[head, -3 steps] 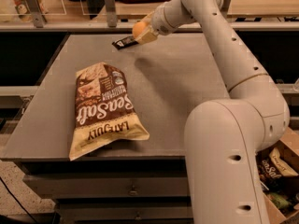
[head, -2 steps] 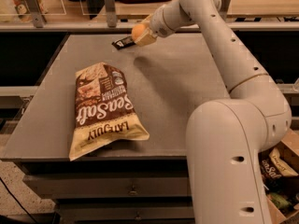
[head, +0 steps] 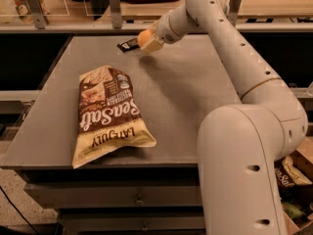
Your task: Move orange near rxbar chocolate
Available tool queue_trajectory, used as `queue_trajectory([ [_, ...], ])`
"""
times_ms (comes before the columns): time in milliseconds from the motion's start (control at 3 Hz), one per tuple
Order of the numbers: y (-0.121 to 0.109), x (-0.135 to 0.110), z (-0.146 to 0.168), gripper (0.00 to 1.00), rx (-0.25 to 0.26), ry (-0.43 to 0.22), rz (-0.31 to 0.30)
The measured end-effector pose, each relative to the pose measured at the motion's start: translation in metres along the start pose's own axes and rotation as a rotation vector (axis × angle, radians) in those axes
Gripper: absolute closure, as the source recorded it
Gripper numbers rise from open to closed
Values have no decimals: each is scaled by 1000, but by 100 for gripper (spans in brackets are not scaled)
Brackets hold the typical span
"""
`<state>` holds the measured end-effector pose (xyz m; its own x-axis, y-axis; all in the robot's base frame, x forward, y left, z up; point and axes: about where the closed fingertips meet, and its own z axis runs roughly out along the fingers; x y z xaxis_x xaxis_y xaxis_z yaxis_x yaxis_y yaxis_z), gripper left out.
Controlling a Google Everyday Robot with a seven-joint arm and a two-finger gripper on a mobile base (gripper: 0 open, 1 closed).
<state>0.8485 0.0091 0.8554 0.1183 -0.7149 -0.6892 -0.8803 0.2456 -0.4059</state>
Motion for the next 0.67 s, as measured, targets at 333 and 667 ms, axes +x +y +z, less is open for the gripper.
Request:
queue_trajectory([
  [333,4,2,4,35,-4,3,4],
  [667,6,3,7,12,-8,10,5],
])
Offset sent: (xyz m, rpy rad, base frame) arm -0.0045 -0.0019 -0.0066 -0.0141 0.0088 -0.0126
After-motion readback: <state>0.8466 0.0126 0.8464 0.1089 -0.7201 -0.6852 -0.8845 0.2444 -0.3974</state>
